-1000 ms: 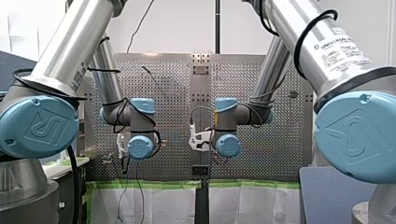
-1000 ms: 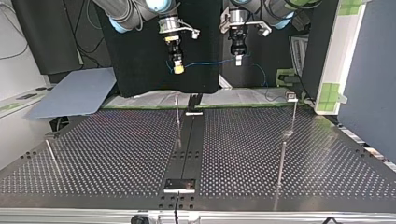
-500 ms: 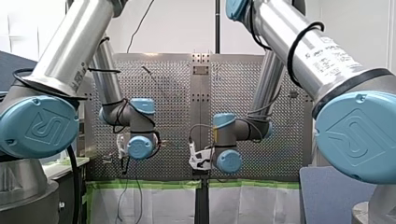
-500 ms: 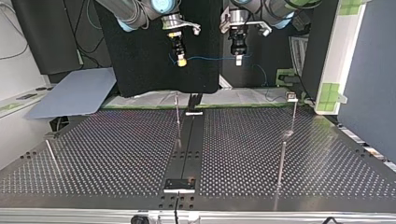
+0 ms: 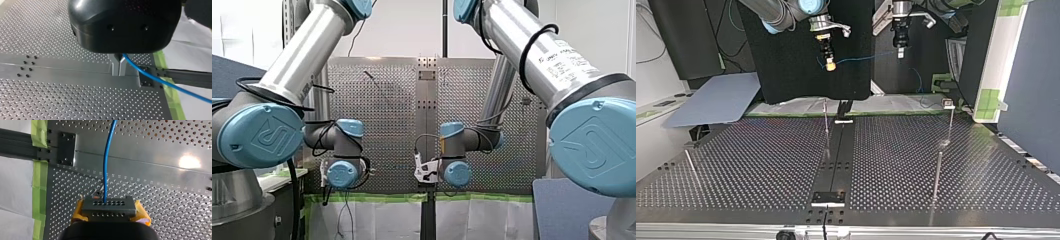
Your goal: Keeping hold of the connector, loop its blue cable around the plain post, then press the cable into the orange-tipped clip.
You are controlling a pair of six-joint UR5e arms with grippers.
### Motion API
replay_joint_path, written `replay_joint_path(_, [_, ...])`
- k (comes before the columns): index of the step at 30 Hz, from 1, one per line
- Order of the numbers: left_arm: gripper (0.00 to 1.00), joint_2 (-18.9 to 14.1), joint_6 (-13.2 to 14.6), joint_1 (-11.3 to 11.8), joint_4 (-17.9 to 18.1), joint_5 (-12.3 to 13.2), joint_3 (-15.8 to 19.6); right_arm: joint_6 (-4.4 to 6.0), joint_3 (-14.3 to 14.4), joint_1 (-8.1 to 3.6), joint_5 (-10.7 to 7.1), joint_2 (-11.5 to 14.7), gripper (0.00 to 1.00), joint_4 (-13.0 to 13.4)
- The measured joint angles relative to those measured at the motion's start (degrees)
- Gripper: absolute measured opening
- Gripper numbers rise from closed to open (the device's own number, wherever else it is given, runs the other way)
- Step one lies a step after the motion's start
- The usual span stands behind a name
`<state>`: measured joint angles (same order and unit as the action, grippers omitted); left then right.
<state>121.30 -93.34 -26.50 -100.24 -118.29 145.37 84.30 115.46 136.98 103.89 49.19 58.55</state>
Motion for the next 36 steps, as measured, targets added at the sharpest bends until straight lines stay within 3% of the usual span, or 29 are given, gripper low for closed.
replay_joint_path(10, [0.00, 0.50, 0.12, 0.17, 2.49, 0.18, 1.94, 0.07, -0.08, 0.07, 0.07, -0.08, 0.00, -0.08])
replay_joint_path(17, [0.00, 0.27, 2.42, 3.11, 2.64, 3.12, 2.20, 2.79, -2.61, 2.80, 2.80, -0.71, 0.00, -2.79])
replay_joint_path(22, [0.00, -2.16, 0.98, 5.74, 0.29, 5.75, -0.05, 5.38, -3.24, 4.19, 4.26, 1.43, 0.00, -5.38])
replay_joint_path(29, [0.00, -6.03, -2.24, 9.64, -3.59, 9.38, -3.90, 9.43, -5.64, 3.16, 2.03, 5.63, 0.00, -9.64])
replay_joint_path(32, [0.00, -7.66, -3.51, 10.82, -5.21, 9.79, -5.53, 10.10, -7.24, 2.39, 1.71, 7.32, 0.00, -11.33])
replay_joint_path(36, [0.00, -9.93, -4.96, 11.22, -7.50, 9.80, -7.79, 10.26, -9.59, 1.13, 1.54, 9.69, 0.00, -13.69])
